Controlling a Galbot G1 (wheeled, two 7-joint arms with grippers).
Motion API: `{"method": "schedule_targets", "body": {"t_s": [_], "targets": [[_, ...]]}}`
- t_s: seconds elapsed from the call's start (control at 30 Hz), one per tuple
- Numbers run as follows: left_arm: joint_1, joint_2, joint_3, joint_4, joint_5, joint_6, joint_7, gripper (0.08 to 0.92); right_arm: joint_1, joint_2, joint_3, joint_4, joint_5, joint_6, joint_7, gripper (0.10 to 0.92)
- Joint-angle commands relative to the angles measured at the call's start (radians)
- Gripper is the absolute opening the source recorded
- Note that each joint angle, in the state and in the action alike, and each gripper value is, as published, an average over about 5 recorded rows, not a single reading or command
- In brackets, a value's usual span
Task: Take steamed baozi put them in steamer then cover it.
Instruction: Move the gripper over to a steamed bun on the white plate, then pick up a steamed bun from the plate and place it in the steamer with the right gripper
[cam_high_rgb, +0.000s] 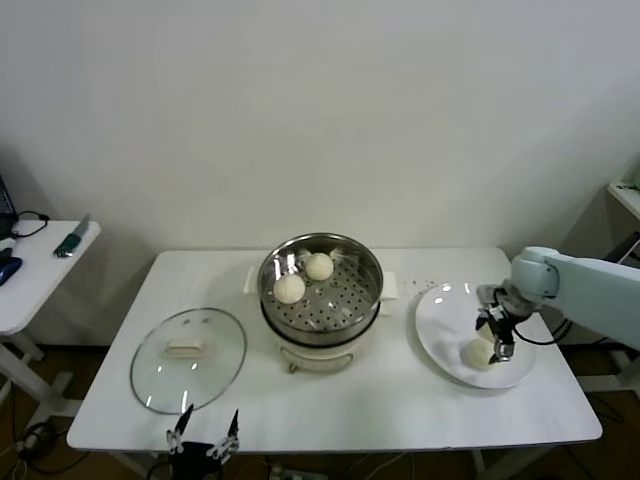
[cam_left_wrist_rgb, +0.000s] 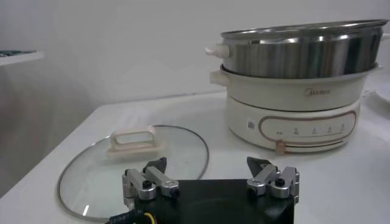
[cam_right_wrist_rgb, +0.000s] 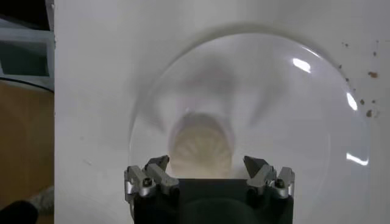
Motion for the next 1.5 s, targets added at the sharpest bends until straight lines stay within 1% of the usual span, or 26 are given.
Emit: {"method": "schedule_targets", "body": {"t_s": [0.03, 0.37, 0.43, 0.63, 0.73, 0.87, 1.03, 1.17, 1.27, 1.5], "targets": [[0.001, 0.0, 0.001, -0.001, 0.001, 0.0, 0.0, 0.823, -0.09, -0.003, 0.065, -0.033, -0.041, 0.0, 0.008, 0.823], [0.004, 0.001, 0.004, -0.002, 0.003, 0.0, -0.001, 0.823, -0.12, -0.001, 0.098, -0.049, -0.068, 0.0, 0.029, 0.819], [0.004, 0.001, 0.005, -0.002, 0.004, -0.001, -0.002, 0.823, -0.128, -0.001, 0.11, -0.053, -0.069, 0.0, 0.036, 0.799], [0.007, 0.0, 0.006, -0.003, 0.007, -0.004, -0.002, 0.823, -0.138, -0.001, 0.129, -0.05, -0.069, 0.004, 0.042, 0.701], [0.008, -0.002, 0.006, -0.006, 0.009, -0.004, -0.002, 0.823, -0.132, -0.003, 0.13, -0.043, -0.076, 0.012, 0.038, 0.677], [0.009, -0.004, 0.007, -0.007, 0.014, -0.005, -0.002, 0.823, -0.088, -0.008, 0.123, -0.028, -0.097, 0.045, 0.018, 0.671], [0.01, -0.006, 0.01, -0.008, 0.021, -0.007, -0.003, 0.823, 0.073, -0.013, 0.066, 0.021, -0.092, 0.152, -0.031, 0.675], [0.01, -0.005, 0.01, -0.01, 0.023, -0.006, -0.002, 0.823, 0.294, 0.014, -0.054, 0.089, -0.008, 0.247, -0.07, 0.678], [0.01, -0.004, 0.01, -0.014, 0.025, -0.006, -0.002, 0.823, 0.457, 0.065, -0.152, 0.136, 0.046, 0.319, -0.085, 0.679], [0.011, 0.001, 0.008, -0.015, 0.026, -0.007, -0.001, 0.823, 0.743, 0.234, -0.283, 0.212, 0.091, 0.495, -0.089, 0.675]]}}
